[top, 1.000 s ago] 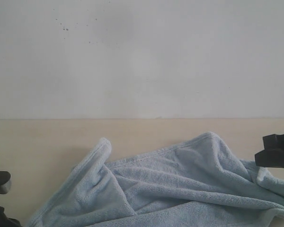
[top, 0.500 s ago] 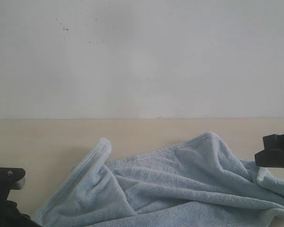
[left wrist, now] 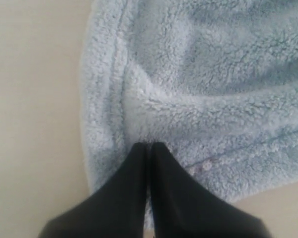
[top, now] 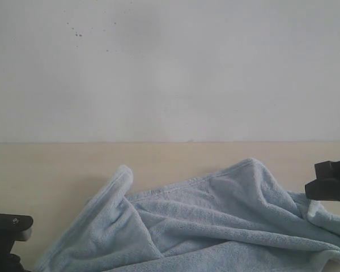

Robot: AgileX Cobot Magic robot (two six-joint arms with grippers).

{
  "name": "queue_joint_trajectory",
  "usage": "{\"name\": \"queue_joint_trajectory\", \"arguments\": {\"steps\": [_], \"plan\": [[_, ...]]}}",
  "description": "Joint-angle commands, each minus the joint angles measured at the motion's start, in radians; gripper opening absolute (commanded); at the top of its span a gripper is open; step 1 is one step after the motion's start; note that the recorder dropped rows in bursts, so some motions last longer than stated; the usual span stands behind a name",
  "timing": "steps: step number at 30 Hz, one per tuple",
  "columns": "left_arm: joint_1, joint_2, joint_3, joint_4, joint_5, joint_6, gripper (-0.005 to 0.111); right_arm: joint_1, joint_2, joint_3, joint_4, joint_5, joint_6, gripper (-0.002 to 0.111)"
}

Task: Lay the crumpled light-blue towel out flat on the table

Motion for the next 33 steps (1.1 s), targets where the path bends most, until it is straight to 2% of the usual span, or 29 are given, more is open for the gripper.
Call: {"name": "queue_joint_trajectory", "arguments": {"steps": [1,7,13,16,19,24,30,33], "plan": [[0.003,0.005,0.087,0.003,0.001,-0.032,0.004,0.001,-0.007,-0.001,0.009,0.004,-0.006,0.0],[0.003,-0.003,0.203,-0.006,0.027,-0.114,0.004,0.001,-0.007,-0.001,-0.038,-0.036,-0.004,0.0],[0.003,-0.129,0.197,-0.006,0.193,-0.132,0.004,0.001,0.035,-0.001,-0.083,-0.04,0.055,0.0],[0.003,-0.245,0.197,-0.006,0.212,-0.145,0.004,0.001,0.149,-0.001,-0.085,-0.055,0.036,0.0],[0.003,-0.288,0.197,0.004,0.223,-0.171,0.004,0.001,0.214,-0.001,-0.085,-0.072,0.018,0.0],[0.003,-0.292,0.199,0.004,0.223,-0.176,0.004,0.001,0.287,-0.001,-0.089,-0.161,0.014,0.0],[0.003,-0.292,0.199,0.004,0.223,-0.178,0.004,0.001,0.317,-0.002,-0.089,-0.39,0.018,0.0],[0.003,-0.292,0.199,0.004,0.221,-0.178,0.004,0.001,0.354,-0.007,-0.091,-0.418,0.018,0.0]]}}
